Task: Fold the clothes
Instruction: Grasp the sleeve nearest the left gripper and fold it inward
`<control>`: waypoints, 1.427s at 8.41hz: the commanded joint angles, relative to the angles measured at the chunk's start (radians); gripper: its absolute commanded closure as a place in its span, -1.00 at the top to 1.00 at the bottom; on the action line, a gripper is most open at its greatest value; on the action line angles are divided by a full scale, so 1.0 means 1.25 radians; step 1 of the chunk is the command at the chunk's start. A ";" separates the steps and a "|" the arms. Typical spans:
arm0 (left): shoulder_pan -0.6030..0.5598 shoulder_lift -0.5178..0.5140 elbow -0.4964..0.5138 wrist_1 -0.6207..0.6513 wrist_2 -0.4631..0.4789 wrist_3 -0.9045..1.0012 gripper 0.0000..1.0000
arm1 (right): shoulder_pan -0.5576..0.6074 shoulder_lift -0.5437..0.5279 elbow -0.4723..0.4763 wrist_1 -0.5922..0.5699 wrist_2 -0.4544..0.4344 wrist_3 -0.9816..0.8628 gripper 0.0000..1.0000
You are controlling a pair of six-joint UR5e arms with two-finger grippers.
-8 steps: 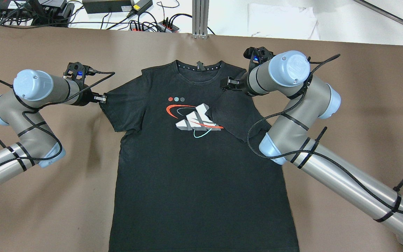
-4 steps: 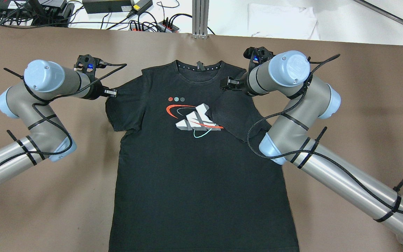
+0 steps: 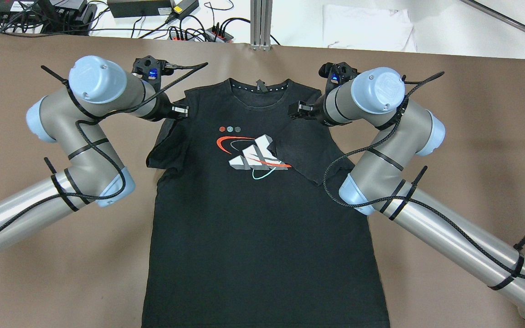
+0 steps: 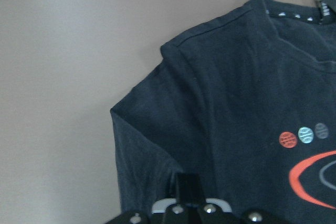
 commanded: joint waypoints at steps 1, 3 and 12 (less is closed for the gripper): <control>0.048 -0.149 0.084 0.029 0.021 -0.103 -1.00 | 0.000 -0.003 -0.001 0.000 0.000 -0.001 0.88; 0.080 -0.256 0.214 0.027 0.079 -0.127 -1.00 | 0.000 -0.003 -0.004 0.000 -0.001 -0.002 0.88; 0.075 -0.267 0.227 0.014 0.091 -0.121 0.98 | 0.010 -0.010 -0.004 0.000 0.004 -0.002 0.88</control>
